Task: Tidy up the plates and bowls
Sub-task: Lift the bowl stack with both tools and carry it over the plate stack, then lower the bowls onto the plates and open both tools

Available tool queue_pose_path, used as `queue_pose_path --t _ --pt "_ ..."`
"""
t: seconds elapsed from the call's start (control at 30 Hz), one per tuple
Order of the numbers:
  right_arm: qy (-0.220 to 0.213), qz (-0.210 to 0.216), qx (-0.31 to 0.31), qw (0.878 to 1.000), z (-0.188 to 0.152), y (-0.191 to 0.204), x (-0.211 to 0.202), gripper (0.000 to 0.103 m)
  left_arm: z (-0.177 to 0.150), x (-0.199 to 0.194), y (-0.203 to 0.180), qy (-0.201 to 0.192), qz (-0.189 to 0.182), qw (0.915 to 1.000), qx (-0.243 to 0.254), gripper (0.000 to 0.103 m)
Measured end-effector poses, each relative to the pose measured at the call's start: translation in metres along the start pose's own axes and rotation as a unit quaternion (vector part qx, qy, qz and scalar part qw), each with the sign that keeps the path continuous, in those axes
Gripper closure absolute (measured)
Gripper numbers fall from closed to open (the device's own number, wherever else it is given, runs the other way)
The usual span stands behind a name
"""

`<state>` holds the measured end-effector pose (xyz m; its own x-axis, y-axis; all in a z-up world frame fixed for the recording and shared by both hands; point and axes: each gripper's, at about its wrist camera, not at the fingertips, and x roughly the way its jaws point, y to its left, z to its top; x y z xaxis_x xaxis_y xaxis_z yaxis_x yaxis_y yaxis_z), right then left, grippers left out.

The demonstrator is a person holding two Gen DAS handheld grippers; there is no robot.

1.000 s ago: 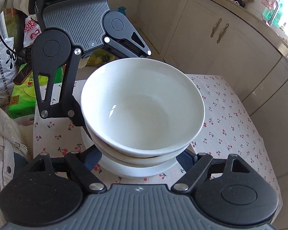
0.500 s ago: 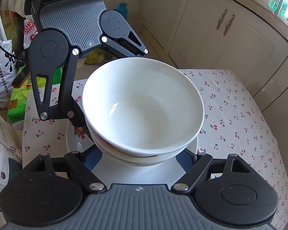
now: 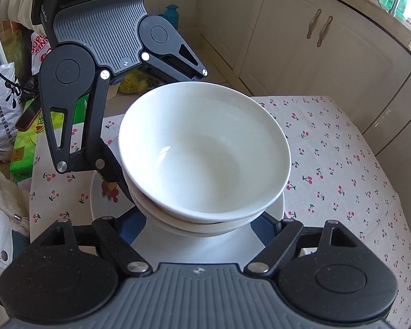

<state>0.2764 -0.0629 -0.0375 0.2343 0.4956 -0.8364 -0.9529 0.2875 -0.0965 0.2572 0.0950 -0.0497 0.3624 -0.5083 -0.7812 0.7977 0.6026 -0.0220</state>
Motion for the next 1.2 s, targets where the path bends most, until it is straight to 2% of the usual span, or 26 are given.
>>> queue_pose_path --t 0.4,0.47,0.57,0.77,0.87,0.97,1.03,1.07,1.13,1.2 --pt "-0.002 -0.006 0.01 1.0 -0.002 0.001 0.0 0.016 -0.004 -0.001 -0.003 -0.01 0.007 0.9999 0.0 0.018" --pt "-0.002 -0.016 0.013 1.0 -0.003 0.003 0.0 0.014 -0.005 -0.002 -0.003 -0.016 0.006 0.9998 -0.009 0.014" --pt "0.0 -0.029 0.025 0.999 -0.003 0.005 -0.002 0.007 -0.006 -0.007 -0.006 -0.028 0.004 0.9993 -0.024 0.008" --pt "-0.006 -0.054 0.042 0.998 -0.004 0.014 -0.013 0.001 -0.013 -0.019 -0.027 -0.042 0.05 0.9977 -0.021 0.007" --pt "-0.008 -0.091 0.046 0.995 -0.009 0.026 -0.023 0.001 -0.018 -0.028 -0.041 -0.055 0.08 0.9949 -0.027 0.003" --pt "-0.02 -0.124 0.077 0.989 -0.019 0.036 -0.039 0.0 -0.024 -0.039 -0.058 -0.08 0.124 0.9883 -0.039 0.001" --pt "-0.025 -0.146 0.12 0.982 -0.025 0.041 -0.049 0.0 -0.027 -0.046 -0.073 -0.106 0.17 0.9785 -0.049 0.001" --pt "-0.029 -0.159 0.144 0.976 -0.028 0.043 -0.054 0.0 -0.028 -0.05 -0.083 -0.124 0.197 0.9709 -0.056 0.001" --pt "-0.042 -0.183 0.198 0.962 -0.034 0.048 -0.064 0.0 -0.03 -0.055 -0.101 -0.142 0.234 0.9593 -0.069 0.001" --pt "-0.051 -0.217 0.257 0.941 -0.042 0.054 -0.072 0.0 -0.029 -0.06 -0.115 -0.148 0.244 0.9526 -0.105 0.001"
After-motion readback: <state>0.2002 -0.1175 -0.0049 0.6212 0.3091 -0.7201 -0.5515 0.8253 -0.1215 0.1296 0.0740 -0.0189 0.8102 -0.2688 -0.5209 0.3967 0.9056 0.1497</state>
